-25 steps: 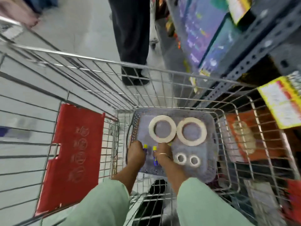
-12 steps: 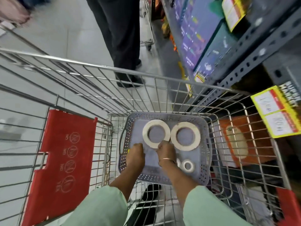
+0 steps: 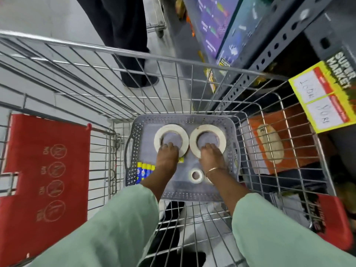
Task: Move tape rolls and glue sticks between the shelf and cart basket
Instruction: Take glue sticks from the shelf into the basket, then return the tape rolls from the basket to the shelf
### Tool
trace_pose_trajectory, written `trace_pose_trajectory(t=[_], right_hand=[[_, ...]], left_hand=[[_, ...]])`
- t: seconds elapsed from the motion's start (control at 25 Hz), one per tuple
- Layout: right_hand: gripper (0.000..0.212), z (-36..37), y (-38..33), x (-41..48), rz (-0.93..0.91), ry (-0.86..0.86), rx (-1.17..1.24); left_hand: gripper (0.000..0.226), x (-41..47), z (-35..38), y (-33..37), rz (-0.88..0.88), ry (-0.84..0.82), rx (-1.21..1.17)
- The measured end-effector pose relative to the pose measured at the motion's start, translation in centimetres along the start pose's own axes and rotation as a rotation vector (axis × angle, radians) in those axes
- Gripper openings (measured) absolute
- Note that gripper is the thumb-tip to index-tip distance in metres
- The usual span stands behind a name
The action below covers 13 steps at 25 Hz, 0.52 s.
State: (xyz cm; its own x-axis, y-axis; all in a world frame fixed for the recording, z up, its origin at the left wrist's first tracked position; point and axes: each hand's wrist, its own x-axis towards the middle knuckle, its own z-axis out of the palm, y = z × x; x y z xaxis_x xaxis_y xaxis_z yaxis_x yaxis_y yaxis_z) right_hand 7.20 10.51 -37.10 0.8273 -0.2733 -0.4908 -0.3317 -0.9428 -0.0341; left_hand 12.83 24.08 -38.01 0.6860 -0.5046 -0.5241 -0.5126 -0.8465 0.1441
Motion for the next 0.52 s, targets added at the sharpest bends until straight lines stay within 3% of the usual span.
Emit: trace_pose_trajectory(t=[0.2,0.52], right_hand=[[0.029,-1.1,-0.2,-0.9,-0.013,0.074,-0.011],[0.031,-13.2,0.3,-8.1,-0.082,0.261,-0.010]], left_hand=[[0.027,-0.9,-0.6,-0.5,0.003,0.069,-0.020],[0.026,-7.0,-12.7,0.9,0.133,0.125,-0.053]])
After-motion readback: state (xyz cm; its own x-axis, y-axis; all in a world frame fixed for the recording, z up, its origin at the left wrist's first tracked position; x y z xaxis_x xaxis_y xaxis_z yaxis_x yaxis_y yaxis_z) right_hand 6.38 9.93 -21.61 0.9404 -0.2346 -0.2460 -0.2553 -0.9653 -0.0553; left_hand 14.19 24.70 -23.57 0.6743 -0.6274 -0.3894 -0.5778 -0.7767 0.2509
